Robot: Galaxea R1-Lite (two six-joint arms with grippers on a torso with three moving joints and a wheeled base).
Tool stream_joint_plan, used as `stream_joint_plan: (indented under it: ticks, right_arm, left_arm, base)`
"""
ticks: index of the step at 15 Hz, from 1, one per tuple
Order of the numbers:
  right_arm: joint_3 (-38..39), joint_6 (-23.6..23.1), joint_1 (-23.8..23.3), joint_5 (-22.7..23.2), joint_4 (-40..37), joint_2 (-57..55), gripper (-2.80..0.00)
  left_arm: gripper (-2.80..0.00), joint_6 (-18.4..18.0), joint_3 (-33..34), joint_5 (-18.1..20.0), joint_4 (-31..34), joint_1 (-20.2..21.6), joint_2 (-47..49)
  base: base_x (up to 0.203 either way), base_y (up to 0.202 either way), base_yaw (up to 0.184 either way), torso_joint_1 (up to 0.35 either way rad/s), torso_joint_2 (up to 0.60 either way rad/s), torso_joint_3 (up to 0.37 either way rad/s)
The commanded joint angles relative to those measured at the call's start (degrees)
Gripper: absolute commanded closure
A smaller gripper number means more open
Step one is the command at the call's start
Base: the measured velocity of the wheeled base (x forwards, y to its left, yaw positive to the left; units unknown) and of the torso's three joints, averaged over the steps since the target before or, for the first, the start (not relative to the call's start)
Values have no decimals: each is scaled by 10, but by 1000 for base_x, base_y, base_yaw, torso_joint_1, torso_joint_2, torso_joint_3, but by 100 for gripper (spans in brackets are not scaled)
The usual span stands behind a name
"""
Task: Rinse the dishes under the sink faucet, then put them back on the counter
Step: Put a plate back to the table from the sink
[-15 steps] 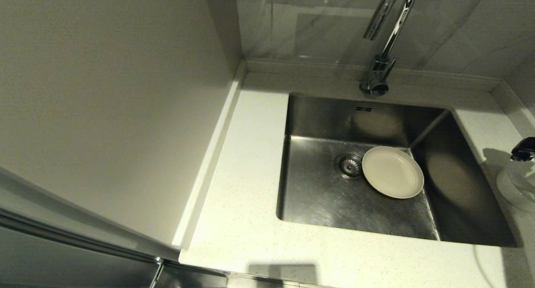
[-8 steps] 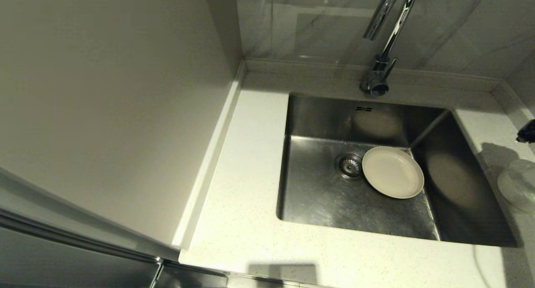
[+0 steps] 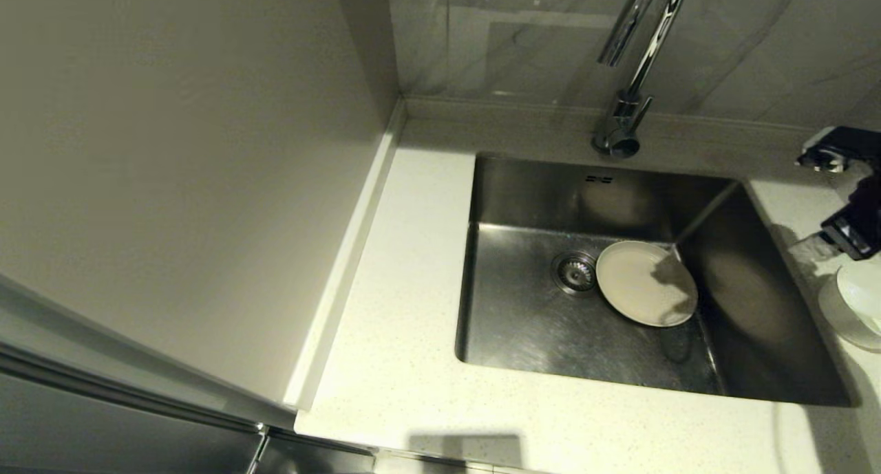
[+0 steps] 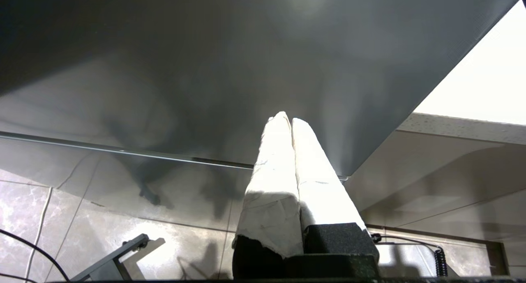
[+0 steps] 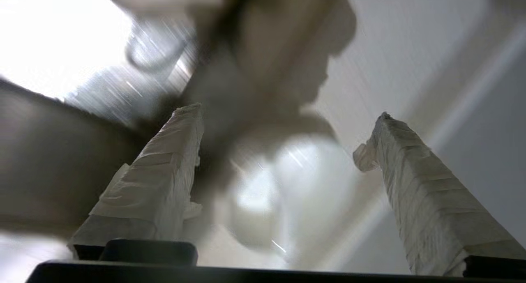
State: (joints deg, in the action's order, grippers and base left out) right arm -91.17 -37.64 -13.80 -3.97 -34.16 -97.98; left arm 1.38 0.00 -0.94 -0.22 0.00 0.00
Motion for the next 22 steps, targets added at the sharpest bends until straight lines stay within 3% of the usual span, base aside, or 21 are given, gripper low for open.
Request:
stream_joint_plan:
  ticks: [1, 8, 11, 13, 17, 22]
  right_arm:
    - [-4, 73, 65, 1, 9, -13, -280]
    - [7, 95, 158, 0, 62, -137, -280]
    - [57, 118, 190, -4, 252, -193, -280]
    - [105, 125, 212, -34, 338, -226, -280]
    - [105, 175, 230, -96, 361, -275, -280]
    - [102, 197, 230, -102, 368, -302, -280]
  left_arm:
    - [0, 0, 0, 0, 0, 0, -2]
    - [0, 0, 0, 0, 0, 0, -2]
    - [0, 0, 0, 0, 0, 0, -2]
    - [0, 0, 0, 0, 0, 0, -2]
    - [0, 0, 0, 0, 0, 0, -2]
    - [0, 0, 0, 0, 0, 0, -2]
  base:
    - [0, 0, 0, 0, 0, 0]
    - [0, 0, 0, 0, 0, 0]
    - [0, 0, 0, 0, 0, 0]
    - [0, 0, 0, 0, 0, 0]
    - [0, 0, 0, 0, 0, 0]
    - [0, 0, 0, 0, 0, 0]
